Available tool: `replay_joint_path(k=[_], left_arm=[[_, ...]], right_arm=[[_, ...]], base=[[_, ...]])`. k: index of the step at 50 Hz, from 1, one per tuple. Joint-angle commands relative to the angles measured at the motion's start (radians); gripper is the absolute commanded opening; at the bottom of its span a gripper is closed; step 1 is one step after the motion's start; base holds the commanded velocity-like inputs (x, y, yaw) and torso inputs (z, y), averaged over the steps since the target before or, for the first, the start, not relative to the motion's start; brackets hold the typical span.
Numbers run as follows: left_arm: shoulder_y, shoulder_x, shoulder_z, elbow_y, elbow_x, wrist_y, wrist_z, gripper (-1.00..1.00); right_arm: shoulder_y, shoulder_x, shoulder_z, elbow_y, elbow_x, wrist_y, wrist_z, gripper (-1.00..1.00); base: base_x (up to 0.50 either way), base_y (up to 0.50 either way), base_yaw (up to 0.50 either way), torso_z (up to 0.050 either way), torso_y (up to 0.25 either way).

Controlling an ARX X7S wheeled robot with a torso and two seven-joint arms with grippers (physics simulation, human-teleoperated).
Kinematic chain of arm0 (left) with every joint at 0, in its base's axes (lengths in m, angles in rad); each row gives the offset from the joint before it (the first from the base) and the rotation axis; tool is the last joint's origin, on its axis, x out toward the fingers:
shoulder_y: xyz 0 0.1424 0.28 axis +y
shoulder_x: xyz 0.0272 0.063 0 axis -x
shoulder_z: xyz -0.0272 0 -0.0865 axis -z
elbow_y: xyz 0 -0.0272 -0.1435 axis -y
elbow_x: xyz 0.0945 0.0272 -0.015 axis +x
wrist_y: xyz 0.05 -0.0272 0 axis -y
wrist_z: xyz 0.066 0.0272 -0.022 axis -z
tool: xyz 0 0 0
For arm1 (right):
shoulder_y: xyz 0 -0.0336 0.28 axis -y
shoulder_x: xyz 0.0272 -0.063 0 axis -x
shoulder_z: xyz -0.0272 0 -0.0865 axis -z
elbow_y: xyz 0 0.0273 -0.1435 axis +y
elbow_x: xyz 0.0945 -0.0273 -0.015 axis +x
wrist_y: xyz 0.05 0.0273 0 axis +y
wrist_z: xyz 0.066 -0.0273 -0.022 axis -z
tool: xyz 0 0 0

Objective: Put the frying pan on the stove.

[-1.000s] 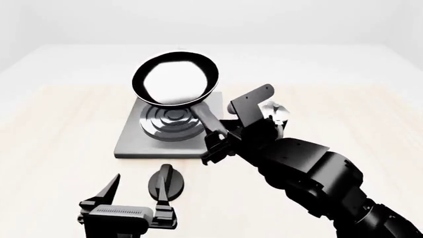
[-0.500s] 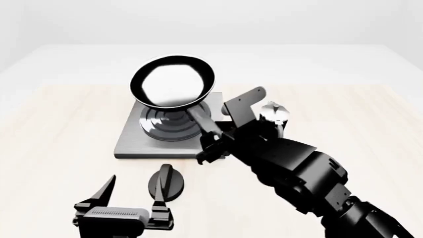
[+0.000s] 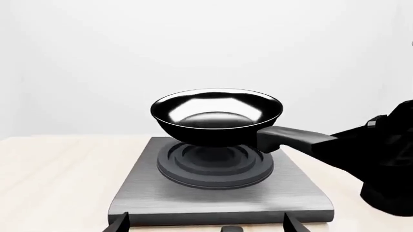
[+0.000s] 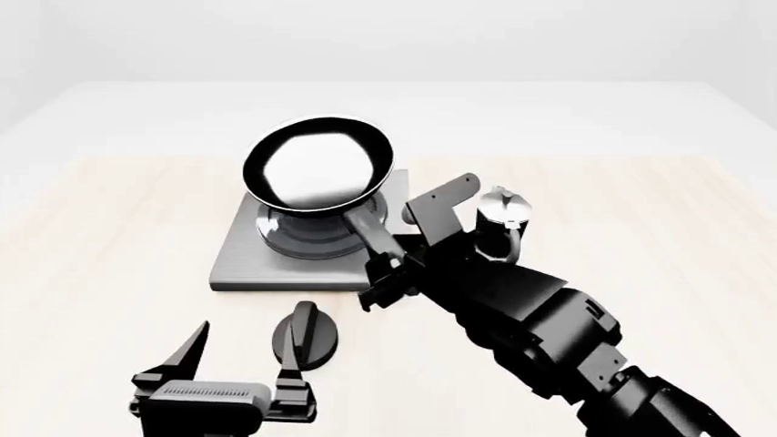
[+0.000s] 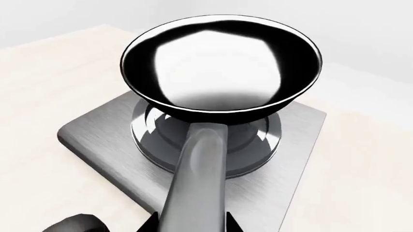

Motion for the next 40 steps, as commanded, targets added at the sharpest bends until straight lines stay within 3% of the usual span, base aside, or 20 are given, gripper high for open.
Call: replay_joint_path(k=[1, 30, 31, 40], left_arm=[[0.0, -0.001, 0.0, -0.007, -0.001, 0.005, -0.002, 1.0], [0.006, -0.006, 0.001, -0.007, -0.003, 0.01, -0.01, 1.0], [0.006, -0.006, 0.001, -0.007, -0.002, 0.01, -0.011, 1.0], [0.005, -0.006, 0.002, -0.01, -0.005, 0.013, -0.01, 1.0]], right_arm=[[0.019, -0.016, 0.025, 0.007, -0.058, -0.034, 0.002, -1.0], [0.008, -0.032, 0.013, 0.055, -0.073, -0.072, -0.011, -1.0], [0.01, -0.033, 0.012, 0.059, -0.074, -0.071, -0.013, 1.0], [0.005, -0.027, 0.009, 0.038, -0.072, -0.063, -0.001, 1.0]], base=[[0.0, 0.0, 0.0, 0.0, 0.0], [0.0, 0.0, 0.0, 0.0, 0.002], [0.0, 0.0, 0.0, 0.0, 0.01], [0.0, 0.0, 0.0, 0.0, 0.0]])
